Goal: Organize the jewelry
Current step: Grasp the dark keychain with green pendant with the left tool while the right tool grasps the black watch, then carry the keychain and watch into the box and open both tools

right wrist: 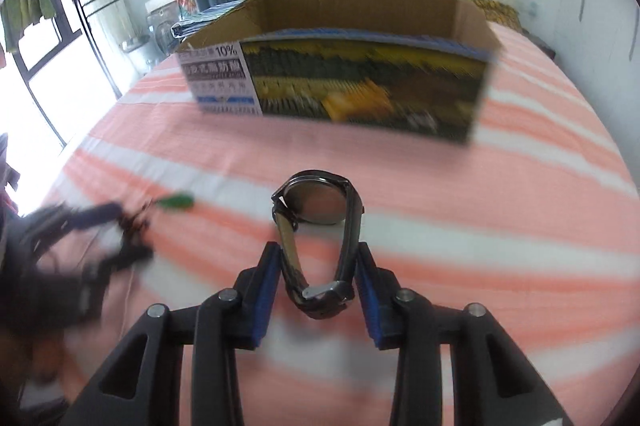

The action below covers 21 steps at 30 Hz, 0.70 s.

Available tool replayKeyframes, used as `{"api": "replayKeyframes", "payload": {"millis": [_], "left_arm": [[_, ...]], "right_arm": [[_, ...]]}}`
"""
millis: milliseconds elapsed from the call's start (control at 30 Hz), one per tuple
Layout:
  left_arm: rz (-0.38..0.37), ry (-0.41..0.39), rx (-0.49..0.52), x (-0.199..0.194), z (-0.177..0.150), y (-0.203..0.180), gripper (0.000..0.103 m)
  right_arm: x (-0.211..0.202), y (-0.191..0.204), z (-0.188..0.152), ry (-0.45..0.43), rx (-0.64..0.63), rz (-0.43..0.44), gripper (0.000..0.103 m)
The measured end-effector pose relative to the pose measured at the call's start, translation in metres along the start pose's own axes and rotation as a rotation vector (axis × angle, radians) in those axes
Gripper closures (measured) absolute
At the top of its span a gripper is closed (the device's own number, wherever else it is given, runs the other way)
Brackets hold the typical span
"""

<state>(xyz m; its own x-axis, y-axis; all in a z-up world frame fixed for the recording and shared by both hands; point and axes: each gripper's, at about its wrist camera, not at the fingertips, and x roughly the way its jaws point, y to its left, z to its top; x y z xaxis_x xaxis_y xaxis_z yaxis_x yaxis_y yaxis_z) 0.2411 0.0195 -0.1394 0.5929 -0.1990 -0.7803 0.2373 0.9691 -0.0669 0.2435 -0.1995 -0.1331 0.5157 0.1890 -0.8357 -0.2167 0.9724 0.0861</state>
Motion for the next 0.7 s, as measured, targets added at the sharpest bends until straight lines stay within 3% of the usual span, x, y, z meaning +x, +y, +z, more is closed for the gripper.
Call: {"api": "replayKeyframes", "payload": {"millis": [33,100,200,233,267,433,500,700], "left_arm": [[0.0,0.001,-0.004,0.0,0.001,0.001,0.051],[-0.007,0.005,-0.013,0.003,0.004,0.001,0.056],[0.012,0.016,0.017,0.004,0.007,-0.007,0.092],[-0.003,0.017,0.007,0.002,0.006,-0.007,0.093],[-0.013,0.014,-0.004,-0.001,0.004,-0.007,0.093],[-0.063,-0.029,-0.062,-0.026,0.0,-0.007,0.094],[-0.069,-0.048,-0.076,-0.035,0.001,-0.008,0.094],[-0.089,-0.084,-0.089,-0.057,0.006,-0.01,0.094]], "right_arm": [[-0.011,-0.006,-0.017,0.0,0.038,0.01,0.065],[-0.015,-0.006,-0.021,-0.001,0.05,0.014,0.065],[-0.031,-0.01,-0.032,-0.022,0.076,0.013,0.067],[-0.037,-0.012,-0.034,-0.032,0.081,0.017,0.085],[-0.045,-0.016,-0.035,-0.048,0.099,0.031,0.091],[-0.05,-0.019,-0.037,-0.061,0.092,0.008,0.093],[-0.057,-0.027,-0.041,-0.079,0.12,0.036,0.1],[-0.074,-0.031,-0.044,-0.092,0.11,0.065,0.101]]}}
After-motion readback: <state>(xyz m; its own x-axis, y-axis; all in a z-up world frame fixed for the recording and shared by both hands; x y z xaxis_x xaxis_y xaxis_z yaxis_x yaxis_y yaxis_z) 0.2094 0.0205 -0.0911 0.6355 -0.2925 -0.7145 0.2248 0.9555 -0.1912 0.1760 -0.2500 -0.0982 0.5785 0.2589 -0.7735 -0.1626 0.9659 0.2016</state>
